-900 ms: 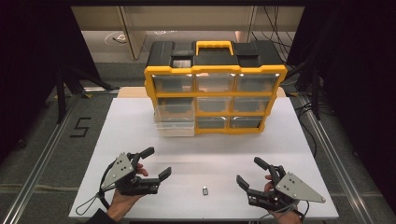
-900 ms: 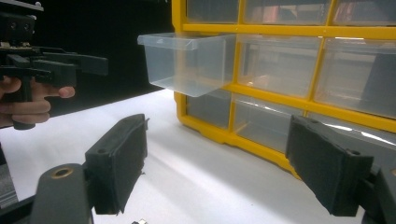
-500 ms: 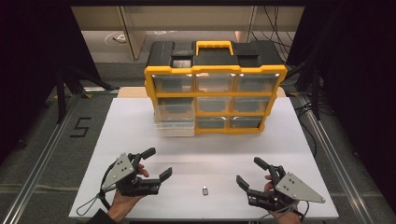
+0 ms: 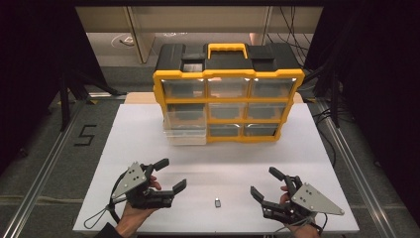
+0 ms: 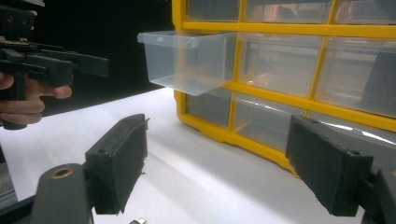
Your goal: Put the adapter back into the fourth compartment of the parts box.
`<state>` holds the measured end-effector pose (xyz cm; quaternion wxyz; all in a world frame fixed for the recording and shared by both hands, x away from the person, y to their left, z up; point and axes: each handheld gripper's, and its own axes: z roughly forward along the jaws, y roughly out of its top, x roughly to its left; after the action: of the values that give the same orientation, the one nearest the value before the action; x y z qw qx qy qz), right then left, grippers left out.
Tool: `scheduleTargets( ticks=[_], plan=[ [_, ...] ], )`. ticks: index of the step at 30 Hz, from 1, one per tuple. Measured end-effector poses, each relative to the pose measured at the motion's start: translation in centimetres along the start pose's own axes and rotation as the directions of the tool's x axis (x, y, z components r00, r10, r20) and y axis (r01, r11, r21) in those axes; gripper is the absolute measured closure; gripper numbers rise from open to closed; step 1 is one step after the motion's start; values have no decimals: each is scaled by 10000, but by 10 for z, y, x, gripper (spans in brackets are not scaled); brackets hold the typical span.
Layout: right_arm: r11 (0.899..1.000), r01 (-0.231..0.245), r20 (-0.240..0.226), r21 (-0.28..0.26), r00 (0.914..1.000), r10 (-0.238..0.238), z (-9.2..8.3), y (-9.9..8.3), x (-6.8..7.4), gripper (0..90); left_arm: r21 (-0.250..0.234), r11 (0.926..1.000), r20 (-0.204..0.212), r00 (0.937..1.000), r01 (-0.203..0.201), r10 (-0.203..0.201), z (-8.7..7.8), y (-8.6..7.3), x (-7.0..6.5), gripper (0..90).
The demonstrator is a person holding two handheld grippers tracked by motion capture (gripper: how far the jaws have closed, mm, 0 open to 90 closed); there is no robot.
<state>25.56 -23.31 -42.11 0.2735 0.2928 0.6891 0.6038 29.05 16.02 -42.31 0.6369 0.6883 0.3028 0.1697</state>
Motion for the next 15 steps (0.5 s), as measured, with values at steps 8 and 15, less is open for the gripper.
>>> scheduleTargets(
  ticks=[8, 15],
  plan=[
    [10000, 33, 11, 12, 10000, -33, 0, 0, 0, 218, 388, 9992, 240, 9997, -58, 49, 6, 0, -10, 123],
    [10000, 9, 3, 12, 10000, -9, 0, 0, 0, 218, 991, 9951, 609, 9981, 48, -109, 15, -1, -18, 123]
  ],
)
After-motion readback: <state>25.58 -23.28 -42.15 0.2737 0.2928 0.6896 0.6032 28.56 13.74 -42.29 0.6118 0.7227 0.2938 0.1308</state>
